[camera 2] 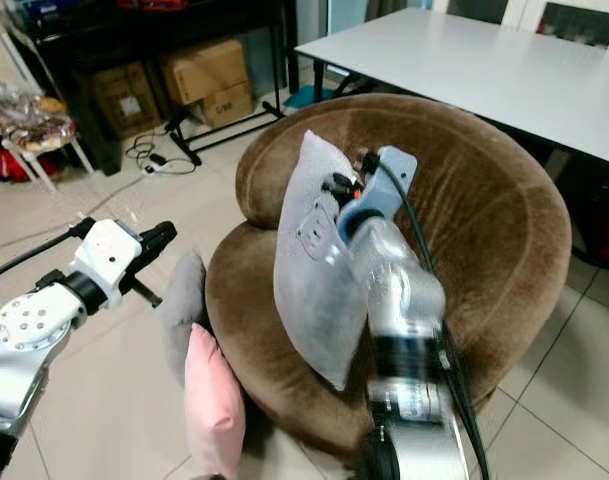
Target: Move the pillow to the sofa from floor
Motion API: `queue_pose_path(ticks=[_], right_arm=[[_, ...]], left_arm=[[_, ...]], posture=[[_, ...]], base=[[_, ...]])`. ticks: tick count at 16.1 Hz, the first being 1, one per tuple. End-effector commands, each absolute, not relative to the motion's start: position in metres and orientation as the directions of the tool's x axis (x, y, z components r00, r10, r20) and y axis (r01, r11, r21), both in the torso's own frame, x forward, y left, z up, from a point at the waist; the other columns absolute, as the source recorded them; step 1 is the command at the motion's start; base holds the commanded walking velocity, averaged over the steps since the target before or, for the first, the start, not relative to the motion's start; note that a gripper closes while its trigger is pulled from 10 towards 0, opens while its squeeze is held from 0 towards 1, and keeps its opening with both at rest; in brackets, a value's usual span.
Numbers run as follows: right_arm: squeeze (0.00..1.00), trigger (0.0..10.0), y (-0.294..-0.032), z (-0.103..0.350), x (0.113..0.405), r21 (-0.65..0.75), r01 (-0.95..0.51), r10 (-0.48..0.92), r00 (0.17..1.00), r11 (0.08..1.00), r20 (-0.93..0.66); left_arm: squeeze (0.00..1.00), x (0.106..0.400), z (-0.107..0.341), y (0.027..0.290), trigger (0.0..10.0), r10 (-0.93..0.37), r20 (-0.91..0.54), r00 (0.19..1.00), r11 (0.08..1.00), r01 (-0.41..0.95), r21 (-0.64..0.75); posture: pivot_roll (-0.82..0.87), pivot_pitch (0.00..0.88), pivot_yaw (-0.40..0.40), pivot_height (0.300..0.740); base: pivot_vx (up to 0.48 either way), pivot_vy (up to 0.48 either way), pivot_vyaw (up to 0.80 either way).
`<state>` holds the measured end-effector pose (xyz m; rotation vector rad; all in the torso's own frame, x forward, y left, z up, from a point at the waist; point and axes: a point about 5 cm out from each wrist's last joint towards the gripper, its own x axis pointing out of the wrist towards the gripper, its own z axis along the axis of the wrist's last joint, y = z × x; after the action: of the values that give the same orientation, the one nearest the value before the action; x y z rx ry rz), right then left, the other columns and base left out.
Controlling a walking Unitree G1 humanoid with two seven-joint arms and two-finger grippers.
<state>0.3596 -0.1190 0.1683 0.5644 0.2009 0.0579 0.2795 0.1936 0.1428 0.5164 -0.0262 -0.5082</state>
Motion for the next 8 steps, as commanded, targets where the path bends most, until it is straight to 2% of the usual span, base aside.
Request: queue_pose_path(ticks=[1, 4, 5, 6, 8], right_arm=[[0.00, 10.0, -0.128, 0.172, 0.368, 0.612, 0.019, 0.078, 0.988, 0.791, -0.132], [0.00, 10.0, -0.148, 0.153, 0.386, 0.704, 0.084, 0.044, 0.986, 0.705, -0.161], [0.00, 10.0, -0.163, 0.144, 0.390, 0.704, 0.136, -0.007, 0.983, 0.697, -0.183], [0.00, 10.0, -0.166, 0.142, 0.391, 0.712, 0.149, -0.020, 0.982, 0.686, -0.186], [0.00, 10.0, -0.179, 0.144, 0.395, 0.673, 0.165, -0.063, 0.983, 0.721, -0.174]], left_arm=[[0.00, 0.277, 0.143, 0.197, 10.0, -0.474, -0.115, 0.873, 0.745, 0.467, 0.475], [0.00, 0.273, 0.141, 0.196, 10.0, -0.508, -0.146, 0.849, 0.728, 0.514, 0.453], [0.00, 0.271, 0.141, 0.197, 10.0, -0.518, -0.161, 0.840, 0.720, 0.530, 0.448], [0.00, 0.270, 0.141, 0.197, 10.0, -0.518, -0.163, 0.839, 0.719, 0.531, 0.449], [0.00, 0.269, 0.144, 0.202, 10.0, -0.511, -0.167, 0.843, 0.720, 0.526, 0.454]], posture=[[-0.06, 0.000, 0.045, 0.740], [-0.04, 0.000, 0.050, 0.740], [-0.03, 0.000, 0.052, 0.740], [-0.02, 0.000, 0.051, 0.740], [-0.01, 0.000, 0.044, 0.740]], base=[[0.000, 0.000, 0.00], [0.000, 0.000, 0.00], [0.000, 0.000, 0.00], [0.000, 0.000, 0.00], [0.000, 0.000, 0.00]])
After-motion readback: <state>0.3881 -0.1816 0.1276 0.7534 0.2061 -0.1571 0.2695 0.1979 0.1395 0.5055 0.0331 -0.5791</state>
